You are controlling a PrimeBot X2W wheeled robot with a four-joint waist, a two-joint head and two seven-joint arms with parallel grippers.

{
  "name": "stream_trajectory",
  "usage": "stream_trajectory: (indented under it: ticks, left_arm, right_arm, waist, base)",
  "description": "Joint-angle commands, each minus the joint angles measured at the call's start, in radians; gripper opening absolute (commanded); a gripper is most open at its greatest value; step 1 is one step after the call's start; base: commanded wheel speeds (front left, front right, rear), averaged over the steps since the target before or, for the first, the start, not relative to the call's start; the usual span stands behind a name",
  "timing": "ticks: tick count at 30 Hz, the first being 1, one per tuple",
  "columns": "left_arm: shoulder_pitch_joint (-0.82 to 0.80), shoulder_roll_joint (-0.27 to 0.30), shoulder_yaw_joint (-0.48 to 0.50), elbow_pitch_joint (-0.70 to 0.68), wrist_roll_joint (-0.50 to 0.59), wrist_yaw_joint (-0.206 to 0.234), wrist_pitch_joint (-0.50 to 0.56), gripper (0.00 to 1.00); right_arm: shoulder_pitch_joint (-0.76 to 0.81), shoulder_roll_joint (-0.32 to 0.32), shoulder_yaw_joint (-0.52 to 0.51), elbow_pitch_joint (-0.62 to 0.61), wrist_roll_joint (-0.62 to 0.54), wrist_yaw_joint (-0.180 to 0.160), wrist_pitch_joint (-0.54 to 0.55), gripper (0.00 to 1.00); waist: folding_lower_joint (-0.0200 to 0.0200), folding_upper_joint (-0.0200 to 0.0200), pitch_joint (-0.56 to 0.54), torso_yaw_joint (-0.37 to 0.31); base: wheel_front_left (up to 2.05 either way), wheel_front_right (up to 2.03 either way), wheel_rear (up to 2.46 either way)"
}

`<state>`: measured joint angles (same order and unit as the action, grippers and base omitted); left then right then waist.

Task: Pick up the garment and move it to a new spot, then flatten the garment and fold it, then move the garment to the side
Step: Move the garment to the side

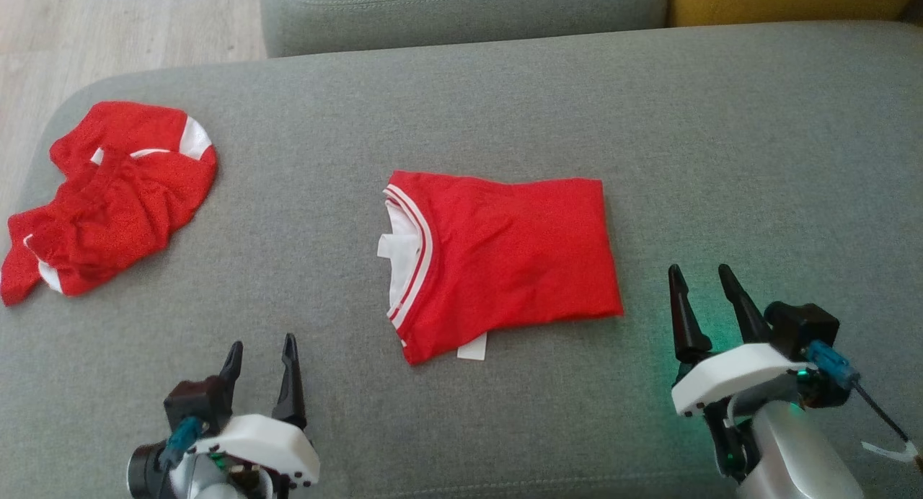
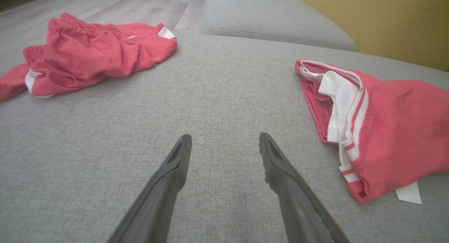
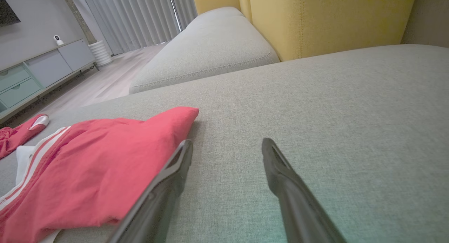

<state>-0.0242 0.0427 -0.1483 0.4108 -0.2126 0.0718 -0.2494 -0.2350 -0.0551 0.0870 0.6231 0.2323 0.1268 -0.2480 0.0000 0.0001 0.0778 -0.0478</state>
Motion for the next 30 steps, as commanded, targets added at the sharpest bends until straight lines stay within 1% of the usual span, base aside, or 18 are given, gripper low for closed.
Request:
stream_trajectory:
  ticks: [1,11,18,24,30]
  left_arm:
    - [-0.023,0.008,0.035,-0.037,0.009,0.007,-0.012,1.0]
    - [-0.033,0.008,0.021,-0.045,0.002,0.01,-0.012,1.0]
    - [-0.058,0.008,-0.004,-0.049,-0.007,0.005,-0.012,1.0]
    - [-0.09,0.008,-0.024,-0.048,-0.002,-0.003,-0.012,1.0]
    - [-0.113,0.008,-0.027,-0.046,-0.002,-0.009,-0.012,1.0]
  right_arm:
    - [-0.02,0.005,0.028,-0.033,0.009,0.004,-0.014,1.0]
    - [-0.031,0.005,0.047,-0.032,0.011,0.004,-0.014,1.0]
    - [-0.08,0.005,0.077,-0.003,0.034,0.004,-0.008,1.0]
    - [-0.17,0.005,0.088,0.062,0.059,0.004,-0.008,1.0]
    - [-0.244,0.005,0.099,0.178,0.065,0.004,0.025,1.0]
  waist:
    - [0.0,-0.0001,-0.001,0.002]
    - [0.0,-0.0001,0.018,0.015]
    - [0.0,-0.0001,0.064,0.05]
    - [0.0,-0.0001,0.112,0.1]
    - [0.0,-0.0001,0.144,0.133]
  base:
    - [0.0,0.0,0.0]
    - [0.0,0.0,0.0]
    - [0.0,0.0,0.0]
    - [0.0,0.0,0.0]
    - [0.0,0.0,0.0]
